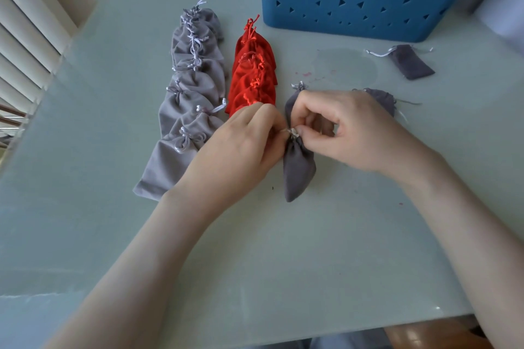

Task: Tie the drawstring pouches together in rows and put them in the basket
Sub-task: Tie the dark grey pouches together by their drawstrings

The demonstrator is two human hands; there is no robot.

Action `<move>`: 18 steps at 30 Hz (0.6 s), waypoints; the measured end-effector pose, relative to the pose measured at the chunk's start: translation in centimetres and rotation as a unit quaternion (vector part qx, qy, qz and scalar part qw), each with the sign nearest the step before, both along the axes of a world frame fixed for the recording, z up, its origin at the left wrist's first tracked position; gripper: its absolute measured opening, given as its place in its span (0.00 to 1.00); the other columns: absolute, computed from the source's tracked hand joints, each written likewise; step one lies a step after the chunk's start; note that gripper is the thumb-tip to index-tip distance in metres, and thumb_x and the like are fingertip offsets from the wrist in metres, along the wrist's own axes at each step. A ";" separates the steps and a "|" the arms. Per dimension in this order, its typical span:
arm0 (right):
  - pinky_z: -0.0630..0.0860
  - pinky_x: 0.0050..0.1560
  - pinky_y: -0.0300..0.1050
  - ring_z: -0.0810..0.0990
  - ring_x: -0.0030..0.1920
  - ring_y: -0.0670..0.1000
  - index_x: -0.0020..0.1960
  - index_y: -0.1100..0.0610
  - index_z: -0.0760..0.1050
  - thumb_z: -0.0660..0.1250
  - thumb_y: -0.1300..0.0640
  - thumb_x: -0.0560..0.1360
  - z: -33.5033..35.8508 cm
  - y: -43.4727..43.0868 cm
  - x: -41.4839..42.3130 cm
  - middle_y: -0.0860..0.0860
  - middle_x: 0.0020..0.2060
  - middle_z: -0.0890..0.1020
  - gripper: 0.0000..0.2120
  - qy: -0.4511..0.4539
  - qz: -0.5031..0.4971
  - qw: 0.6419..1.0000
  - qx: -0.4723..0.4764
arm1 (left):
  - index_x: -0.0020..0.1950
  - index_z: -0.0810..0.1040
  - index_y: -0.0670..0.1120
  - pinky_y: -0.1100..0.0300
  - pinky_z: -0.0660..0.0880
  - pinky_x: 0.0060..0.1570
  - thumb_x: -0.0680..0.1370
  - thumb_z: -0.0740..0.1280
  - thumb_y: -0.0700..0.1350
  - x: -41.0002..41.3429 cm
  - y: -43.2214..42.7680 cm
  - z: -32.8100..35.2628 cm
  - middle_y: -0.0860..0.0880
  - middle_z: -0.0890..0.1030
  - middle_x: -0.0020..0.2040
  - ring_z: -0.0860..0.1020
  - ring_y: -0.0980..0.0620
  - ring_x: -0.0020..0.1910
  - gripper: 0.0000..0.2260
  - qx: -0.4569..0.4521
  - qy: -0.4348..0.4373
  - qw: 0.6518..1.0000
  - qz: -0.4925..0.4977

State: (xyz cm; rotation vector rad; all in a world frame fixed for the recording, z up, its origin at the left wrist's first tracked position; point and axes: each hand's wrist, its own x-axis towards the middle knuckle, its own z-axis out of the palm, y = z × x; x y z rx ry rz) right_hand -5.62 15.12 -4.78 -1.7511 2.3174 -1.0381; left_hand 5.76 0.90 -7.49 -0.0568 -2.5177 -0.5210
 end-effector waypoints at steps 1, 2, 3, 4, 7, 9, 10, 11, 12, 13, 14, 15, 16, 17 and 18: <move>0.65 0.34 0.29 0.70 0.31 0.41 0.39 0.50 0.69 0.66 0.62 0.69 0.0 0.0 0.1 0.47 0.31 0.74 0.09 0.008 -0.004 1.000 -0.001 | 0.43 0.74 0.37 0.67 0.63 0.40 0.77 0.60 0.43 0.0 0.1 -0.1 0.44 0.74 0.39 0.68 0.53 0.37 0.10 0.009 -0.004 1.000 -0.003; 0.64 0.34 0.27 0.70 0.31 0.39 0.39 0.52 0.70 0.66 0.63 0.69 -0.1 0.0 0.1 0.47 0.31 0.74 0.08 0.014 -0.007 1.000 -0.004 | 0.43 0.74 0.37 0.67 0.63 0.39 0.77 0.60 0.43 0.0 0.2 -0.1 0.44 0.74 0.39 0.68 0.53 0.36 0.09 0.015 -0.006 1.000 -0.004; 0.64 0.34 0.26 0.70 0.31 0.38 0.38 0.54 0.71 0.67 0.63 0.69 -0.1 0.0 0.2 0.48 0.31 0.74 0.07 0.018 -0.011 1.000 -0.009 | 0.43 0.74 0.37 0.67 0.63 0.39 0.76 0.60 0.43 -0.1 0.2 -0.2 0.44 0.74 0.39 0.67 0.54 0.36 0.09 0.019 -0.005 1.000 -0.003; 0.64 0.34 0.26 0.70 0.30 0.38 0.38 0.56 0.72 0.67 0.64 0.69 -0.1 0.0 0.3 0.48 0.31 0.74 0.06 0.020 -0.015 1.000 -0.015 | 0.43 0.74 0.38 0.68 0.63 0.38 0.76 0.60 0.43 -0.1 0.2 -0.2 0.45 0.73 0.38 0.67 0.55 0.36 0.09 0.026 -0.002 1.000 0.000; 0.63 0.34 0.26 0.71 0.31 0.39 0.39 0.59 0.73 0.67 0.65 0.69 -0.1 -0.1 0.5 0.49 0.31 0.75 0.03 0.019 -0.030 0.998 -0.042 | 0.43 0.74 0.39 0.71 0.62 0.37 0.75 0.61 0.43 -0.2 0.4 -0.1 0.51 0.71 0.38 0.64 0.60 0.35 0.08 0.066 0.013 0.998 0.018; 0.64 0.34 0.28 0.73 0.32 0.44 0.39 0.60 0.74 0.67 0.65 0.70 -0.1 -0.2 0.7 0.48 0.32 0.76 0.03 0.001 -0.041 0.997 -0.065 | 0.43 0.73 0.43 0.75 0.64 0.37 0.74 0.62 0.44 -0.1 0.8 0.1 0.55 0.71 0.36 0.66 0.61 0.34 0.05 0.127 0.017 0.991 0.041; 0.64 0.34 0.28 0.73 0.32 0.44 0.39 0.59 0.74 0.67 0.65 0.71 0.0 -0.3 0.8 0.47 0.32 0.75 0.04 -0.013 -0.046 0.996 -0.076 | 0.43 0.72 0.46 0.76 0.65 0.37 0.75 0.63 0.44 -0.1 1.1 0.2 0.56 0.72 0.35 0.69 0.62 0.33 0.03 0.178 0.013 0.982 0.054; 0.64 0.33 0.27 0.73 0.32 0.42 0.39 0.58 0.74 0.67 0.66 0.71 0.0 -0.2 0.9 0.45 0.32 0.75 0.05 -0.030 -0.049 0.995 -0.087 | 0.42 0.72 0.48 0.75 0.67 0.37 0.75 0.65 0.43 -0.1 1.4 0.2 0.57 0.74 0.34 0.71 0.63 0.32 0.03 0.242 0.004 0.968 0.064; 0.64 0.33 0.26 0.73 0.31 0.39 0.40 0.57 0.74 0.67 0.66 0.72 0.1 -0.2 0.9 0.44 0.32 0.75 0.06 -0.050 -0.049 0.993 -0.095 | 0.41 0.72 0.49 0.72 0.70 0.37 0.75 0.65 0.43 -0.1 1.6 0.3 0.56 0.76 0.34 0.73 0.63 0.32 0.04 0.318 -0.008 0.946 0.066; 0.64 0.33 0.26 0.73 0.31 0.38 0.40 0.57 0.74 0.67 0.66 0.72 0.1 -0.2 0.9 0.43 0.32 0.75 0.06 -0.073 -0.048 0.991 -0.099 | 0.41 0.73 0.49 0.67 0.73 0.38 0.74 0.65 0.44 -0.2 1.8 0.3 0.56 0.77 0.34 0.75 0.61 0.33 0.03 0.395 -0.022 0.917 0.059; 0.65 0.32 0.27 0.73 0.32 0.39 0.40 0.56 0.74 0.67 0.66 0.73 0.1 -0.2 0.9 0.43 0.33 0.75 0.06 -0.098 -0.045 0.989 -0.102 | 0.41 0.74 0.49 0.65 0.74 0.37 0.75 0.65 0.44 -0.4 2.1 0.5 0.55 0.78 0.34 0.76 0.59 0.34 0.03 0.459 -0.030 0.886 0.051; 0.66 0.31 0.29 0.73 0.32 0.40 0.40 0.55 0.74 0.67 0.65 0.73 0.1 -0.2 0.8 0.43 0.33 0.75 0.06 -0.126 -0.043 0.986 -0.104 | 0.41 0.74 0.48 0.65 0.74 0.36 0.76 0.65 0.42 -0.4 2.3 0.7 0.54 0.78 0.34 0.76 0.58 0.33 0.04 0.507 -0.032 0.860 0.043; 0.67 0.31 0.30 0.74 0.32 0.41 0.40 0.54 0.74 0.66 0.64 0.74 0.1 -0.2 0.8 0.44 0.33 0.76 0.06 -0.154 -0.041 0.982 -0.106 | 0.41 0.74 0.46 0.66 0.73 0.34 0.78 0.64 0.39 -0.5 2.5 0.9 0.53 0.78 0.33 0.76 0.58 0.32 0.07 0.550 -0.032 0.834 0.036; 0.69 0.29 0.33 0.74 0.31 0.42 0.40 0.52 0.73 0.65 0.63 0.74 0.1 -0.3 0.8 0.44 0.33 0.76 0.07 -0.182 -0.039 0.976 -0.110 | 0.41 0.74 0.45 0.67 0.71 0.33 0.79 0.62 0.37 -0.6 2.7 1.2 0.52 0.77 0.32 0.75 0.58 0.31 0.08 0.585 -0.030 0.810 0.027; 0.70 0.27 0.38 0.73 0.30 0.43 0.40 0.51 0.73 0.64 0.62 0.74 0.1 -0.4 0.8 0.44 0.33 0.77 0.07 -0.209 -0.038 0.970 -0.114 | 0.41 0.74 0.44 0.66 0.71 0.33 0.80 0.61 0.36 -0.6 2.8 1.3 0.51 0.77 0.32 0.75 0.57 0.31 0.09 0.617 -0.030 0.786 0.020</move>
